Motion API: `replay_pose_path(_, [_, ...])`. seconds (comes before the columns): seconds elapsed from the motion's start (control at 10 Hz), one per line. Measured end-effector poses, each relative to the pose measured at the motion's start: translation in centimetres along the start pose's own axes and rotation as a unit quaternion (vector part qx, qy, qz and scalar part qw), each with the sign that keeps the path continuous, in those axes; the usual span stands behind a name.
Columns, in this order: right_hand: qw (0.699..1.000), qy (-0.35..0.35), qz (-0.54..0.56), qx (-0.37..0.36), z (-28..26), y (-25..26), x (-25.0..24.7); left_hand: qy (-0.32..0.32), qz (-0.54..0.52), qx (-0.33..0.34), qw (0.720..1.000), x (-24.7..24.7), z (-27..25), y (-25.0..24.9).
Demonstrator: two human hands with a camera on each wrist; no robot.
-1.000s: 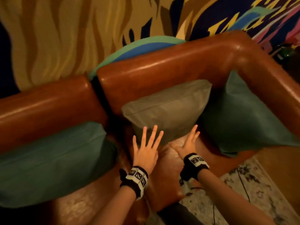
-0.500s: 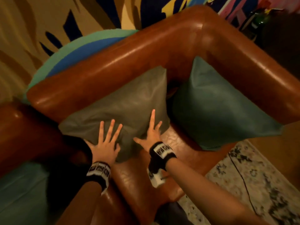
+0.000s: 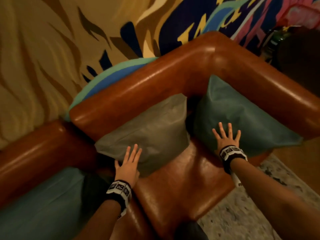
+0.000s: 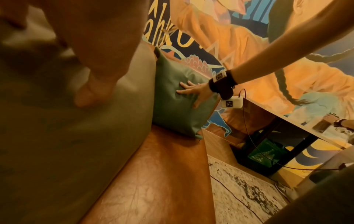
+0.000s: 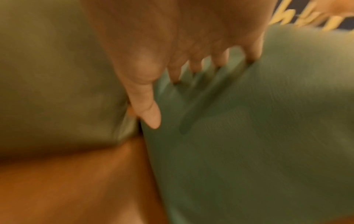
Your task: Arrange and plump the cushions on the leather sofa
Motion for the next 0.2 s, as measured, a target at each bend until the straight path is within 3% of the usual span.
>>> replay_pose_path(0.1, [0.992, 0.054, 0.111, -0.034, -3.1, 4.4, -3.2, -0.003, -0.041, 0.008, 0.999, -1.5, -2.5, 1.0])
replay_pose_path(0.2, [0.974, 0.003, 0.119, -0.195, -8.0, 11.0, -5.6, -0.034, -0.07, 0.017, 0.997, -2.3, -5.4, 1.8])
Point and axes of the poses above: each hand's wrist, its own z-axis towards the middle knuckle, its own x-axis out of the palm, y = z × x, the point moved 2 cm from there along z, towards the middle knuckle, and after that the axes turned 4 degrees about y, right-handed, at the moved point
